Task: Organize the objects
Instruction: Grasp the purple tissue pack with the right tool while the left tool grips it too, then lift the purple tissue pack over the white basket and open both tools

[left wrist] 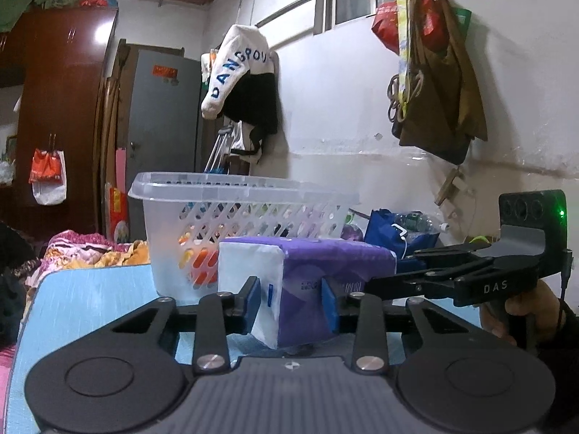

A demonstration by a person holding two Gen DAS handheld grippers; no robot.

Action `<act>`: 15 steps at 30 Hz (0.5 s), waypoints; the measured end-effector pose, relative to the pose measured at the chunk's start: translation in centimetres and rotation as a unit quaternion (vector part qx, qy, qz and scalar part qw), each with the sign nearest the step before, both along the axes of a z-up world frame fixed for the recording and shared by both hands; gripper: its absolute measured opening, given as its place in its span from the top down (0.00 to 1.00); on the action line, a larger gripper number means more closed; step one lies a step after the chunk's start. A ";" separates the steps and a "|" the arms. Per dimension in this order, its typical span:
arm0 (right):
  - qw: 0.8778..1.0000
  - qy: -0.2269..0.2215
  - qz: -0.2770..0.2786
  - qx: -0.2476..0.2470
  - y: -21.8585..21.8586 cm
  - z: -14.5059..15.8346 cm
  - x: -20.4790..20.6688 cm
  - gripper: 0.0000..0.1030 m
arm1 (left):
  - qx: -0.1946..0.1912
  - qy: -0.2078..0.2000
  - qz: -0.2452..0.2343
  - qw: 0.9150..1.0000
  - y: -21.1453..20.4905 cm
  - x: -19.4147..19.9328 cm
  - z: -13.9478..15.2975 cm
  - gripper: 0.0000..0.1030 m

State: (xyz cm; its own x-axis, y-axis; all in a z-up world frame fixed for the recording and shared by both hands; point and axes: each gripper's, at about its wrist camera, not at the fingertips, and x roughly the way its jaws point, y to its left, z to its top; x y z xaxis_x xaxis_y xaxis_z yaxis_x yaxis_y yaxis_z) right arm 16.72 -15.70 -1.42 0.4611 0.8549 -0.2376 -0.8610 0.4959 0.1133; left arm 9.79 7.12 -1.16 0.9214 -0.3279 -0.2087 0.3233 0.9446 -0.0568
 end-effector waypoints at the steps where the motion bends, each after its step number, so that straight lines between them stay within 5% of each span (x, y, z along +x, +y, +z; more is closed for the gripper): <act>1: 1.000 -0.005 -0.001 0.001 0.0 0.2 -0.2 0.50 | 0.004 -0.005 0.002 1.000 -0.3 -0.2 0.2 0.62; 15: 0.996 -0.085 -0.013 0.031 -0.9 7.2 -0.8 0.50 | 0.042 -0.091 0.007 0.995 -3.1 -1.7 7.0 0.62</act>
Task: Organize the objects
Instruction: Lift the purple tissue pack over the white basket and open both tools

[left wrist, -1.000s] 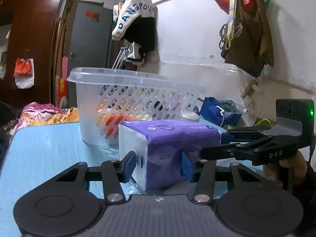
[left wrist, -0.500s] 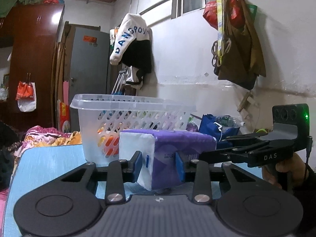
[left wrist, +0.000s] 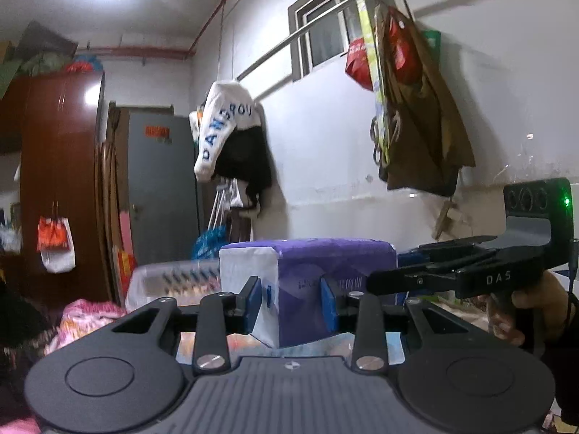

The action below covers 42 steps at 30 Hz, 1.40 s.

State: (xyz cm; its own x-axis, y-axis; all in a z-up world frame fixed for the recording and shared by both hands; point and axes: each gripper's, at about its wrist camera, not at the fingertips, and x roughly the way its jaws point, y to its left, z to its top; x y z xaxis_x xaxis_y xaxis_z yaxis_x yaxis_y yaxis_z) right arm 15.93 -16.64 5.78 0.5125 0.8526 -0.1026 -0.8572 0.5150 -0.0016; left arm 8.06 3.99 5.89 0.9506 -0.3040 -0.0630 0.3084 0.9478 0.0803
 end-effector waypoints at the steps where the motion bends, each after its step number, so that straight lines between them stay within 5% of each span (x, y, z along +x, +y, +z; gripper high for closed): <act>1: 1.000 -0.006 -0.002 0.000 0.1 0.6 0.2 0.50 | 0.002 -0.005 0.000 1.000 -0.1 0.3 0.8 0.62; 9: 0.999 -0.035 -0.016 -0.002 1.4 5.2 2.2 0.51 | 0.023 -0.023 0.011 0.999 -1.0 2.9 6.3 0.62; 16: 0.999 -0.030 -0.020 -0.008 2.6 5.3 4.8 0.51 | 0.033 -0.019 0.025 0.999 -0.6 6.3 8.5 0.62; 42: 0.995 0.048 -0.048 -0.074 7.8 0.8 11.5 0.51 | 0.000 0.106 0.074 0.992 4.6 17.2 2.8 0.62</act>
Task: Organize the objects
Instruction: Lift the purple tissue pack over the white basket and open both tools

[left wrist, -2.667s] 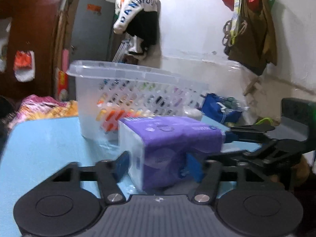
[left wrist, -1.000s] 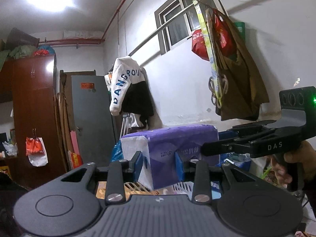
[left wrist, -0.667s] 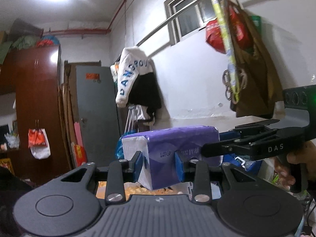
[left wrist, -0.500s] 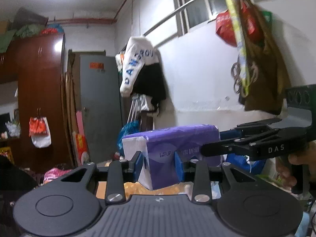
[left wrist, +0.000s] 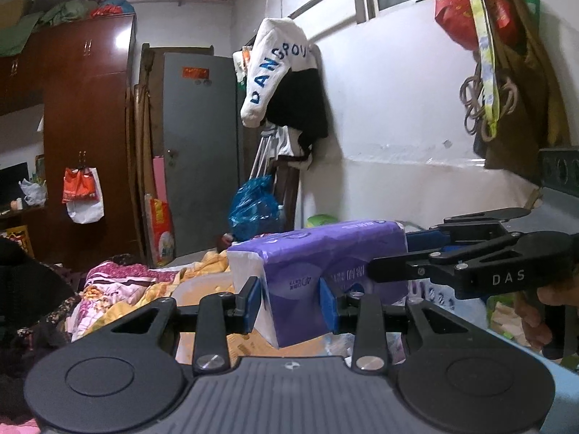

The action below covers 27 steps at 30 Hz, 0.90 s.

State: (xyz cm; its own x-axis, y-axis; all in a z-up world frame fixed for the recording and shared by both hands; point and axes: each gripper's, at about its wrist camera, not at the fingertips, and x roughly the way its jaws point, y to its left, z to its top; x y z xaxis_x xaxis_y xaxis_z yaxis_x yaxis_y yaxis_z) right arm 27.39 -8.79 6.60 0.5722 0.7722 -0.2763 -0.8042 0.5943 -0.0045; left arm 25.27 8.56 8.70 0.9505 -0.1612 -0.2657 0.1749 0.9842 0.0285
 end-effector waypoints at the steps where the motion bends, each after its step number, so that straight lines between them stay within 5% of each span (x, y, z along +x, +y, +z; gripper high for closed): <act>1: 1.000 0.000 0.001 -0.001 0.0 0.0 0.0 0.51 | 0.000 0.001 0.001 1.000 0.1 0.0 -0.1 0.62; 15: 1.000 -0.015 0.010 -0.016 0.7 1.1 0.8 0.48 | 0.003 -0.004 0.019 1.000 0.1 0.0 -0.1 0.57; 16: 1.000 -0.016 0.007 -0.019 0.7 1.0 0.7 0.42 | 0.008 -0.013 0.025 1.000 0.1 -0.2 -0.2 0.48; 17: 1.000 -0.019 -0.002 -0.021 0.5 1.1 0.5 0.26 | 0.011 -0.017 0.027 0.999 0.0 -0.4 -0.3 0.31; 20: 0.999 -0.044 -0.025 0.010 -1.9 1.5 -1.1 0.00 | 0.028 -0.034 0.029 0.999 -0.3 -2.0 -0.9 0.20; 24: 0.998 0.005 -0.040 0.049 -7.2 0.7 -3.6 0.00 | 0.018 -0.043 0.036 0.998 -0.4 -6.4 -1.8 0.20; 27: 0.997 0.040 -0.062 0.028 -10.6 -2.1 -5.9 0.00 | 0.000 -0.017 0.049 0.999 -0.9 -10.6 -3.9 0.19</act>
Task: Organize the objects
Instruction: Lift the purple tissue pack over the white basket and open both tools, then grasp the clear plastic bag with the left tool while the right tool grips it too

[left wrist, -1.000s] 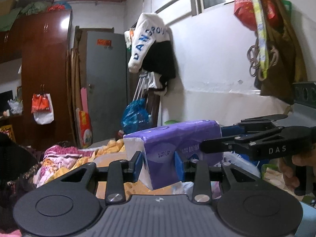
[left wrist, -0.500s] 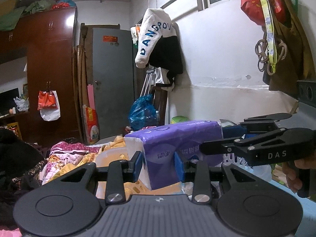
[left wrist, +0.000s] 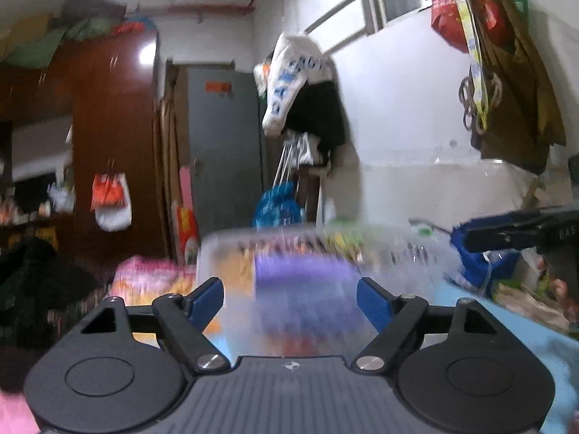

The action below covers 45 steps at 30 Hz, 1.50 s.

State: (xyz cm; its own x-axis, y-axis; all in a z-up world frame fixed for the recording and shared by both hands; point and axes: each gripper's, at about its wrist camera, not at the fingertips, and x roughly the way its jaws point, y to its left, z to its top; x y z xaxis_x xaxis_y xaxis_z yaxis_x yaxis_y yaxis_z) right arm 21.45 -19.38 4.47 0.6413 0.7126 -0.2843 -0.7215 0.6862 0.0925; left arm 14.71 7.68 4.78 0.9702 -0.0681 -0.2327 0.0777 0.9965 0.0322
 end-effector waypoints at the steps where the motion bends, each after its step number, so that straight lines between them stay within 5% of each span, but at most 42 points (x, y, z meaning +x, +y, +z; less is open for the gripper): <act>1: 1.000 0.016 -0.010 -0.015 -0.9 -1.3 -0.6 0.00 | -0.006 0.005 0.004 1.000 -0.2 -1.1 -0.8 0.19; 8: 0.994 0.092 -0.030 -0.051 -4.5 -6.7 -2.2 0.00 | -0.084 0.079 0.006 0.993 -0.2 -4.8 -7.1 0.19; 19: 0.990 0.120 -0.005 -0.071 -3.7 -8.3 -2.3 0.00 | -0.061 0.132 -0.009 0.989 -1.8 -3.6 -9.1 0.19; 30: 0.990 0.073 -0.020 -0.120 -2.5 -8.8 -4.2 0.18 | 0.019 0.143 -0.005 0.989 -6.3 -2.7 -9.3 0.20; 38: 0.992 0.057 -0.019 -0.108 -2.5 -8.7 -4.9 0.44 | 0.031 0.133 -0.027 0.990 -7.6 -3.2 -9.2 0.55; 45: 0.994 0.038 -0.014 -0.100 -3.2 -8.9 -5.4 0.59 | 0.034 0.121 -0.037 0.991 -8.3 -3.7 -9.4 0.73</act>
